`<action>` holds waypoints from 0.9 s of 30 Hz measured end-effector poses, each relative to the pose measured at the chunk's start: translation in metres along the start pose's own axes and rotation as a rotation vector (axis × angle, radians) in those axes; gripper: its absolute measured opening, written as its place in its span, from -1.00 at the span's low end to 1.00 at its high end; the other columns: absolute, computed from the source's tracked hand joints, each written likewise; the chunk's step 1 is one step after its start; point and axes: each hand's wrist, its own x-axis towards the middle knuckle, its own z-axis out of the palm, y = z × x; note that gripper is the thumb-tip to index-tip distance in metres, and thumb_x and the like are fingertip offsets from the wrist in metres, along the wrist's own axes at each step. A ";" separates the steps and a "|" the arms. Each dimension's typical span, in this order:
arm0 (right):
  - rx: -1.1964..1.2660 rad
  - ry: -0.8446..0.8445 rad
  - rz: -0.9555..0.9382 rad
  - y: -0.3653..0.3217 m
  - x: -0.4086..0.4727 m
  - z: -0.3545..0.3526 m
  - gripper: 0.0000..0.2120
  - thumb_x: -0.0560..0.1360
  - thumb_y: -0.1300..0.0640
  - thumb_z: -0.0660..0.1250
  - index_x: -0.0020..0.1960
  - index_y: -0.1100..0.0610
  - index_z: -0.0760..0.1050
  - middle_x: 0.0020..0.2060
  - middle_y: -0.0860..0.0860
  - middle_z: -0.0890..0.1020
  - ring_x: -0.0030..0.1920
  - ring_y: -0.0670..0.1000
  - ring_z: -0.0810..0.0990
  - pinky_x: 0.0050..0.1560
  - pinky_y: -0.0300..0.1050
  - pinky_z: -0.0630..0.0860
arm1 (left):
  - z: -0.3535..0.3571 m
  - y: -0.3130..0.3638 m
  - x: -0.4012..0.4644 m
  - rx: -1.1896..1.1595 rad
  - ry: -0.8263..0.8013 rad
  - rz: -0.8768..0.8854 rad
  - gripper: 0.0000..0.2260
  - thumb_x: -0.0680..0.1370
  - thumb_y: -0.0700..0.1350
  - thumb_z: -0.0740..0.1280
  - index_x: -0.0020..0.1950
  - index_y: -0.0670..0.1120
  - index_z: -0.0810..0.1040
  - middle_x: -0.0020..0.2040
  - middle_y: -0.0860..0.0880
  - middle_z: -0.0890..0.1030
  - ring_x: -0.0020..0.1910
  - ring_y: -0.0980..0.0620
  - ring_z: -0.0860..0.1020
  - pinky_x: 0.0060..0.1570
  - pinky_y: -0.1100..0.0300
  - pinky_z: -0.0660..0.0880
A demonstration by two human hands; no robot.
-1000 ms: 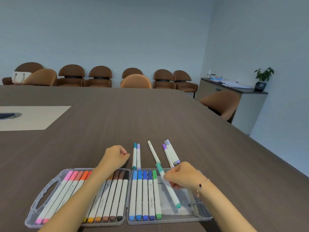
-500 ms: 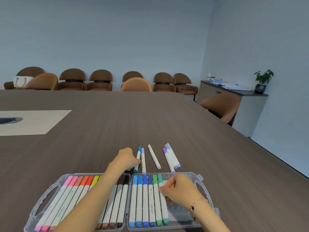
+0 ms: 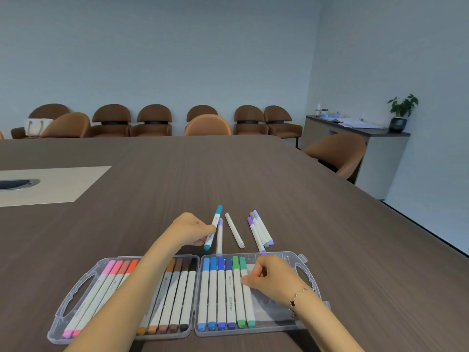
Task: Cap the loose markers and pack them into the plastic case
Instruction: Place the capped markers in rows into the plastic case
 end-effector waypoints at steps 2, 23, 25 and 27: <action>-0.009 0.004 -0.004 -0.003 -0.002 -0.001 -0.84 0.51 0.07 0.33 -0.19 0.07 0.40 -0.38 -0.10 0.49 -0.49 -0.23 0.50 -0.44 -0.44 0.32 | -0.001 0.002 -0.013 -0.011 -0.054 0.021 -0.83 0.52 -0.05 0.36 -0.08 -0.15 0.63 -0.26 -0.03 0.57 -0.30 0.10 0.53 -0.23 0.33 0.50; 0.058 -0.013 0.057 -0.002 -0.010 -0.024 -0.63 0.52 -0.08 0.29 -0.32 0.16 0.55 -0.45 -0.01 0.59 -0.56 -0.15 0.44 -0.46 -0.34 0.41 | -0.003 0.017 -0.063 0.038 -0.313 0.256 -0.84 0.54 -0.03 0.34 -0.01 -0.09 0.65 -0.13 0.00 0.68 -0.17 0.14 0.63 -0.09 0.31 0.58; -0.077 -0.015 0.080 -0.001 -0.008 -0.014 -0.63 0.52 -0.10 0.27 -0.30 0.15 0.54 -0.42 0.00 0.59 -0.54 -0.14 0.45 -0.44 -0.34 0.38 | -0.004 0.012 -0.057 0.067 -0.242 0.248 -0.84 0.56 -0.04 0.32 0.01 -0.08 0.64 -0.12 0.01 0.66 -0.15 0.13 0.62 -0.12 0.32 0.57; -0.144 0.034 0.059 -0.001 -0.006 -0.009 -0.63 0.52 -0.10 0.26 -0.33 0.14 0.46 -0.44 0.03 0.50 -0.50 -0.10 0.39 -0.41 -0.32 0.34 | -0.002 0.007 -0.051 0.075 -0.193 0.233 -0.83 0.56 -0.05 0.31 0.01 -0.09 0.65 -0.10 -0.01 0.66 -0.15 0.12 0.61 -0.14 0.33 0.56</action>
